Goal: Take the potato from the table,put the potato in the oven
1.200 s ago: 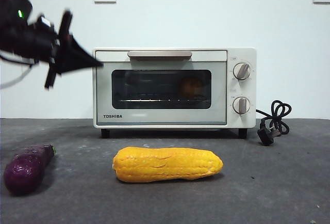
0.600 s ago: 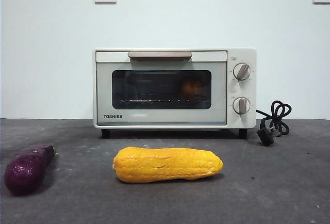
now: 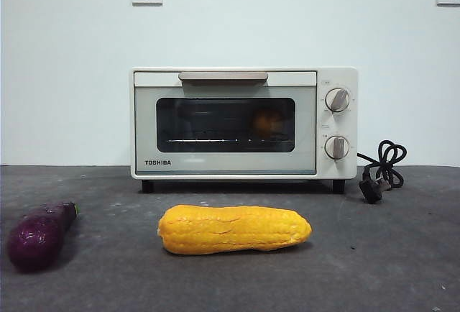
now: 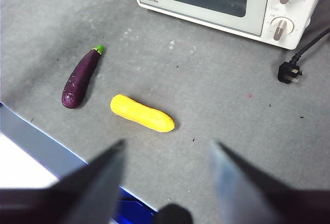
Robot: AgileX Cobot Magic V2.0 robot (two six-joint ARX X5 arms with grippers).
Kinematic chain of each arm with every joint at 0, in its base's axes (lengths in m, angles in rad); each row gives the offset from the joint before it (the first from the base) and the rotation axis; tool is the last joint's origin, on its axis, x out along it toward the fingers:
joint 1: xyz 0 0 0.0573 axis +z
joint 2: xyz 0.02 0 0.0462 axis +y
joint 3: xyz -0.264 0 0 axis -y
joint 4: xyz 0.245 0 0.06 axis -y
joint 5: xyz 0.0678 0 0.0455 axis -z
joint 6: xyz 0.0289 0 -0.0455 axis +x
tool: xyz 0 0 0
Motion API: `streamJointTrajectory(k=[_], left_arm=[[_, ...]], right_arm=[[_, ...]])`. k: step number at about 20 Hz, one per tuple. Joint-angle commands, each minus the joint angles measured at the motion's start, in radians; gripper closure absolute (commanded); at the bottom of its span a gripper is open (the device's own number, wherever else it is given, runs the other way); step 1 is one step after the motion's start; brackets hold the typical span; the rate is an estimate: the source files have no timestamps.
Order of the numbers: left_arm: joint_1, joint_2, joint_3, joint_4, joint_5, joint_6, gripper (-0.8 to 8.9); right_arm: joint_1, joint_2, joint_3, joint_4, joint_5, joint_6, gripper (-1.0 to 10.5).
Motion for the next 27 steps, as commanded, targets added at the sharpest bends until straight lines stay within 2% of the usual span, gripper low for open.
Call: streamJointTrajectory(k=[1,19,22,24,26,27], left_arm=[[-0.002,0.001,-0.004,-0.006,-0.003,0.011,8.21],[-0.002,0.003,-0.004,-0.021,-0.002,0.011,8.18],[-0.001,0.003,-0.004,-0.003,-0.011,0.041,8.18],[0.008,0.003,-0.005,0.079,-0.079,0.044,8.18],[0.052,-0.017,-0.01,0.195,-0.184,0.082,8.18],[0.087,-0.048,-0.028,0.271,-0.193,0.101,8.18]], right_arm=[[0.002,-0.001,-0.002,0.005,-0.002,-0.009,9.5],[0.002,-0.001,-0.002,0.005,0.002,-0.005,9.5],[0.002,-0.001,-0.002,0.005,0.002,-0.005,9.5],[0.002,-0.001,-0.002,0.005,0.002,-0.005,9.5],[0.002,-0.001,-0.002,0.005,0.002,-0.005,9.5],[0.002,-0.001,-0.002,0.005,0.002,-0.005,9.5]])
